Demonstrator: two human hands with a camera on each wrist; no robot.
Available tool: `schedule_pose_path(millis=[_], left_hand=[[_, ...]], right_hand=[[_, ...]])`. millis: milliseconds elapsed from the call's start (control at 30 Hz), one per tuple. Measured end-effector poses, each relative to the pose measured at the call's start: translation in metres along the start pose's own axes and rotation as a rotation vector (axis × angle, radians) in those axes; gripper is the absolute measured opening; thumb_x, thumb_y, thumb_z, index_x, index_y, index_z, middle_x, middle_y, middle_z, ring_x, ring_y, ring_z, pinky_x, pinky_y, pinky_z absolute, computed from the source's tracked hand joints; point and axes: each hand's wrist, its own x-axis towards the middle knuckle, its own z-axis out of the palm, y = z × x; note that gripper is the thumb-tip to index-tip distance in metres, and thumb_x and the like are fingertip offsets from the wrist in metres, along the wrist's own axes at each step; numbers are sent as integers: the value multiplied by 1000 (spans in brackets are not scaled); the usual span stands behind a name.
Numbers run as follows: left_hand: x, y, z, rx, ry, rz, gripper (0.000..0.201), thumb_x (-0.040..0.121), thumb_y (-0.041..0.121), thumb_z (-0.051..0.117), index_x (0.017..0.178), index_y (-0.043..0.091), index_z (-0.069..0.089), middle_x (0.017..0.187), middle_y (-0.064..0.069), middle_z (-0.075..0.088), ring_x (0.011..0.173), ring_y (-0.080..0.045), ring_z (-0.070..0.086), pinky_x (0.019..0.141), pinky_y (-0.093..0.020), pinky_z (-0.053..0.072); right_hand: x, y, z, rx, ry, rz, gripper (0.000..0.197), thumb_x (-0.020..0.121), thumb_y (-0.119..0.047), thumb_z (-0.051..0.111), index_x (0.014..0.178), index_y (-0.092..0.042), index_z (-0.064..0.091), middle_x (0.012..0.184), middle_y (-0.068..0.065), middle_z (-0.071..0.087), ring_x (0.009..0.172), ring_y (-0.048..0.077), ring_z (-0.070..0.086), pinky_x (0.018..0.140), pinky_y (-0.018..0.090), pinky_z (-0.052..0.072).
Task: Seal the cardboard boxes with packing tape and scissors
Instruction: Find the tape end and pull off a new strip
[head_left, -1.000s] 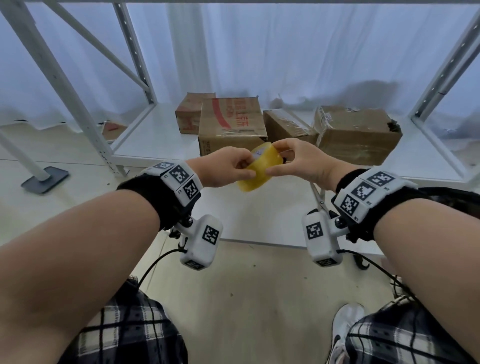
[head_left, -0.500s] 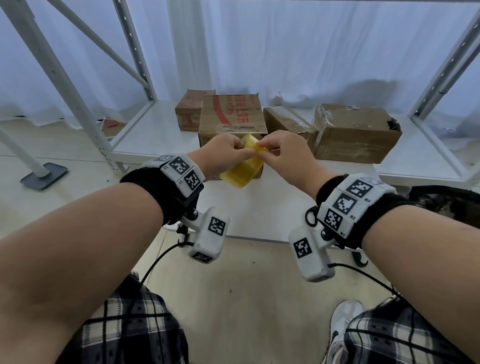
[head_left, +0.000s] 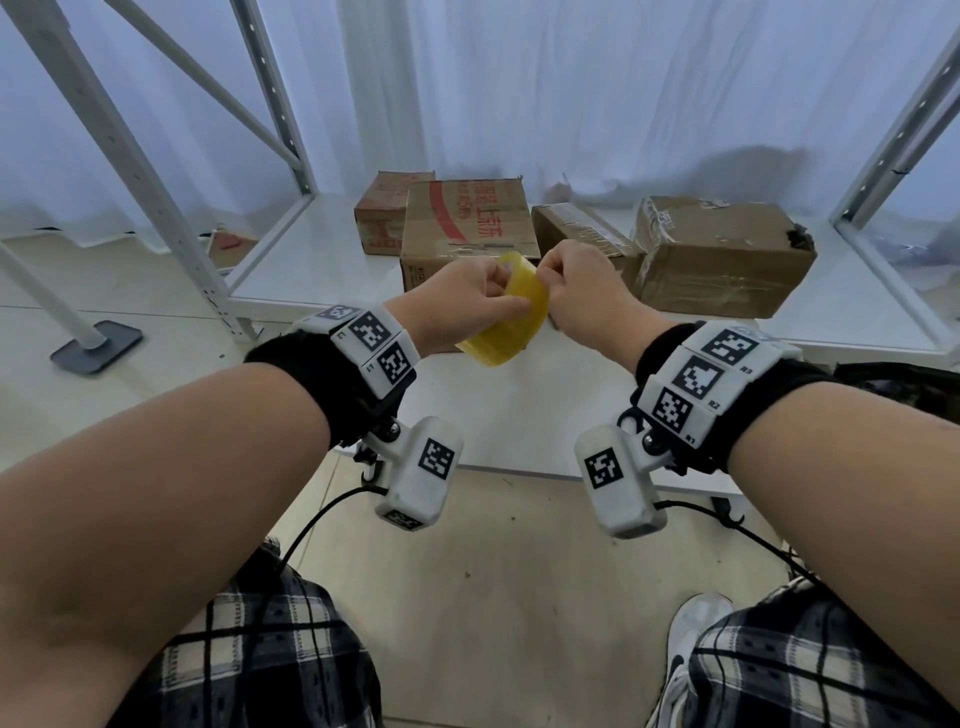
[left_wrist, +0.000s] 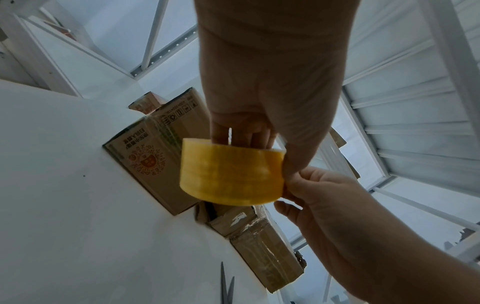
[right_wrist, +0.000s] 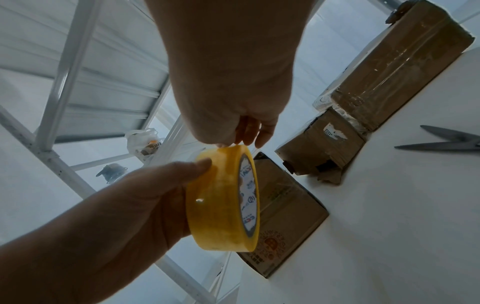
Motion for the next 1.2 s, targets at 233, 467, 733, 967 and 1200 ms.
schedule_pose_path(millis=[233,467,733,967,1200], left_hand=[[-1,0,0,0,-32,8,28,93,24,61,115,8,56,94,1,64,86,-10,59,75,-23,47],[2,-6,-5,3,39,8,30,93,23,61,118,8,54,97,0,66,84,-6,59,69,-18,45],[7,-9,-1,117,63,10,39,92,27,63,122,4,54,108,-9,67,99,-21,62,89,-37,53],[6,-6,2,214,109,29,35,92,29,61,116,5,55,109,-11,64,99,-24,61,87,-37,53],[-1,-6,-4,110,8,48,33,93,25,61,120,5,55,107,-8,66,97,-19,61,82,-28,50]], right_hand=[[-1,6,-10,38,-95,-20,12,98,-7,44,94,-12,54,89,4,56,86,24,58,72,31,48],[0,13,-8,376,-45,117,21,99,-6,46,112,-5,62,97,11,66,84,16,66,84,29,56],[-1,12,-4,441,35,169,13,89,-5,64,77,-2,70,71,12,65,58,15,63,57,21,53],[-1,11,-1,363,23,97,15,86,-10,70,74,-15,63,71,9,64,61,18,60,62,27,52],[-4,14,-9,259,-98,38,14,94,-17,60,80,-16,59,79,3,59,78,18,57,77,32,53]])
